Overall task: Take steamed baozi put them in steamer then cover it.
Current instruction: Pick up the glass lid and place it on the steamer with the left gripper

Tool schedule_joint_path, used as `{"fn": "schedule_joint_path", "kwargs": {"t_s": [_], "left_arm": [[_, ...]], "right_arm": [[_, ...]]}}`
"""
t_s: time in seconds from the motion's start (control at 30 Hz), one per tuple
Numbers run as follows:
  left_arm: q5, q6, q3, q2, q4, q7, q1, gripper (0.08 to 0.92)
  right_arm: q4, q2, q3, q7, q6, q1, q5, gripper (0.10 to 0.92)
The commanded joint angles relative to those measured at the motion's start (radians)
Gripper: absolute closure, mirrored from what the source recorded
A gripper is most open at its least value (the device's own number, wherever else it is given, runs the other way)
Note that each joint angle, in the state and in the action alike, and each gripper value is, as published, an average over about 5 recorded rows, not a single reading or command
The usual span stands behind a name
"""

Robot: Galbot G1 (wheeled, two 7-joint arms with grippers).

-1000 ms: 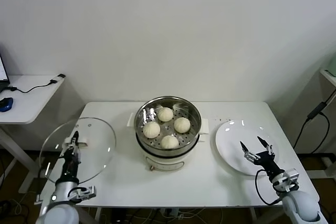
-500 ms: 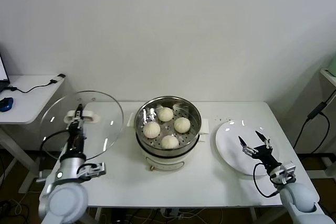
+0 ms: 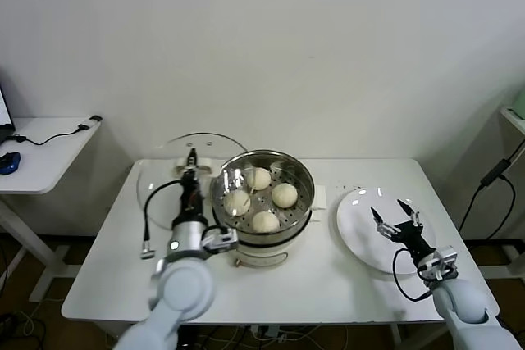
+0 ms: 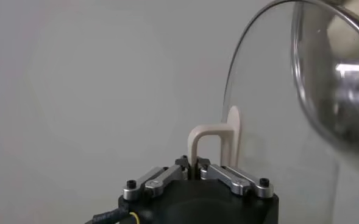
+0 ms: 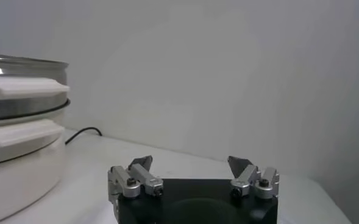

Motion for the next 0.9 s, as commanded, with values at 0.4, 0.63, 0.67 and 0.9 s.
{"fn": "schedule_joint_path", "kwargs": {"t_s": [0.4, 0.63, 0.67, 0.9], "left_arm": [[0.112, 0.068, 0.220, -0.333, 0.322, 0.043, -0.163, 0.852], [0.110, 0.068, 0.183, -0.347, 0.371, 0.024, -0.166, 0.852], [0.107, 0.068, 0.177, -0.345, 0.377, 0.020, -0.165, 0.852], [0.078, 0.068, 0.152, -0.324, 0.399, -0.001, -0.163, 0.852]], "right_arm": [[-0.024, -0.003, 0.051, -0.020, 0.016, -0.002, 0.002, 0.203], [-0.027, 0.004, 0.050, -0.025, 0.020, 0.001, -0.001, 0.203], [-0.027, 0.005, 0.050, -0.025, 0.020, 0.001, -0.001, 0.203], [-0.031, 0.007, 0.049, -0.031, 0.023, 0.003, -0.003, 0.203]]}}
